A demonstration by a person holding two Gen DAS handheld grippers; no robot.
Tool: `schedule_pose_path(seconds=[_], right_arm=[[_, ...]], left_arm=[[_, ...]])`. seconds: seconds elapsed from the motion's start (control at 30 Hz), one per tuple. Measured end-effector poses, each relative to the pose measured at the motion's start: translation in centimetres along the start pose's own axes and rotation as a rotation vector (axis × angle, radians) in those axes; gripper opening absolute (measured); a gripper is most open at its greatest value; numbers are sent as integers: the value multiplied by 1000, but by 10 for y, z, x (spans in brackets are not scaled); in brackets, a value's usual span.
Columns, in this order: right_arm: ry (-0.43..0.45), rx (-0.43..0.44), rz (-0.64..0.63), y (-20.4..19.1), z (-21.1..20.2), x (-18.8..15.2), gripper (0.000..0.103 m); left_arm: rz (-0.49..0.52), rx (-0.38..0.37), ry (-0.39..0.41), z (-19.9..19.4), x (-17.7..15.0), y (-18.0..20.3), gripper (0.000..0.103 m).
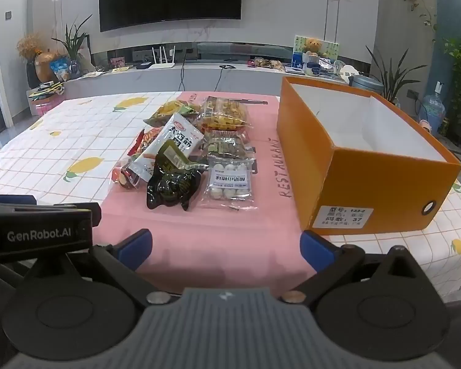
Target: Organize snacks
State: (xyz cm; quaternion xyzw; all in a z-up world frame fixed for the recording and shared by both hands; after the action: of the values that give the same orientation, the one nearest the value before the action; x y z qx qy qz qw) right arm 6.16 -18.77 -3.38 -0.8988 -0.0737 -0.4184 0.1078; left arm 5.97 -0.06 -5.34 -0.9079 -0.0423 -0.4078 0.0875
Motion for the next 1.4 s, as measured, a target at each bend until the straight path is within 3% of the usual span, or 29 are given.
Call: schedule_pose_path(seconds=[0.3,0.37,1.4], right_arm=[[4,-2,8,1,0,0,100],[5,-3,12,6,2,1,100],[-5,0,12,1,2,-2,100]], left_arm=[[-9,-23,-25,5,9,-9,95],[-2,-5,3,0,1,-1,95],[-6,-9,4,0,-1,0,95]])
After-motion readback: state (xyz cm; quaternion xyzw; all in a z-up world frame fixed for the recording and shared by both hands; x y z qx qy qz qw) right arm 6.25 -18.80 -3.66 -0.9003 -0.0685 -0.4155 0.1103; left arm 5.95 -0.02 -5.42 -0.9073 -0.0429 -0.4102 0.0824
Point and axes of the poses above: each gripper's, at about its wrist camera, not at the fingertips, and z roughly the way its jaws point, y to its right, x to its top, the point moved 8 cm from there along z, roughly the way its jaws point, and after that the axes turned 11 degrees about x, right-handed, at the moved point
